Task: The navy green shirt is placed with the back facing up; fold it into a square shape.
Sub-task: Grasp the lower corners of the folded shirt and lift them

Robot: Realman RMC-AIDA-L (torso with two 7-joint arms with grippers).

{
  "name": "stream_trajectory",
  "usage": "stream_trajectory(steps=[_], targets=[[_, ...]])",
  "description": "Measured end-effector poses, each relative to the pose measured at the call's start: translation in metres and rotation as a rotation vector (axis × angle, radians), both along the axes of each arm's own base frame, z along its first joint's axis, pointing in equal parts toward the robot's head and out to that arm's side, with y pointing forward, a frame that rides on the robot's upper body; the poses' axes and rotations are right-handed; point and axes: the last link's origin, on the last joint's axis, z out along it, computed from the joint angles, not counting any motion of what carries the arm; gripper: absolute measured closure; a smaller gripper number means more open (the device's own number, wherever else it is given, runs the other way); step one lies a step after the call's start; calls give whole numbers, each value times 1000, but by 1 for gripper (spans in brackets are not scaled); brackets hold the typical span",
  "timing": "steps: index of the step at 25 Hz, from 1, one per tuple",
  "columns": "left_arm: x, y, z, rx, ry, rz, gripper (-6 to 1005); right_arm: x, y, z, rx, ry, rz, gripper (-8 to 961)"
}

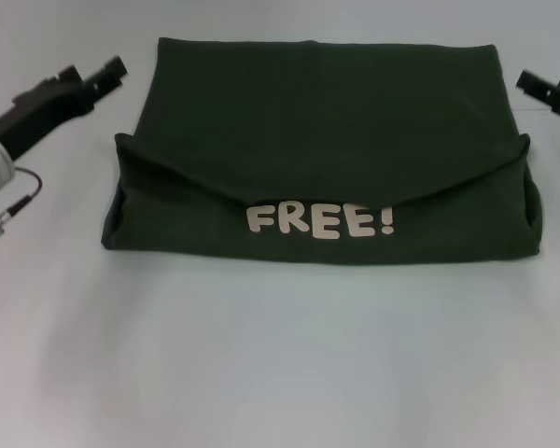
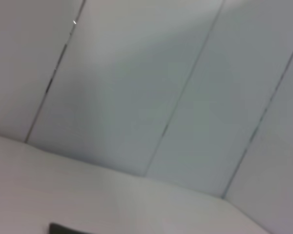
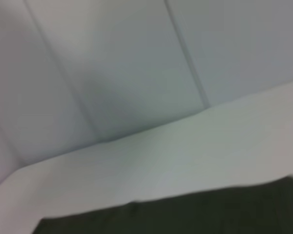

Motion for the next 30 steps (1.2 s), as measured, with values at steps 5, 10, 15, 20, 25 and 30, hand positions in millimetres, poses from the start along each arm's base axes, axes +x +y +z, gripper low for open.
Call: stream_trajectory(steps=[5, 10, 15, 20, 25, 30], targets=[[-5, -21, -11, -75, 67, -54, 180, 0, -26, 4, -146, 96, 67, 179], [-14, -36, -18, -112, 134, -65, 94, 2, -54, 9, -253, 197, 120, 182], [-31, -37, -24, -122, 237, -2, 91, 11, -68, 8, -261, 243, 104, 184], [-43, -43, -34, -189, 348, 11, 103, 14, -72, 3, -260, 266, 85, 186], [-49, -48, -40, -229, 418, 4, 115, 14, -73, 0, -251, 287, 77, 186], [-53, -53, -46, -271, 482, -17, 127, 15, -73, 1, -233, 301, 70, 187]])
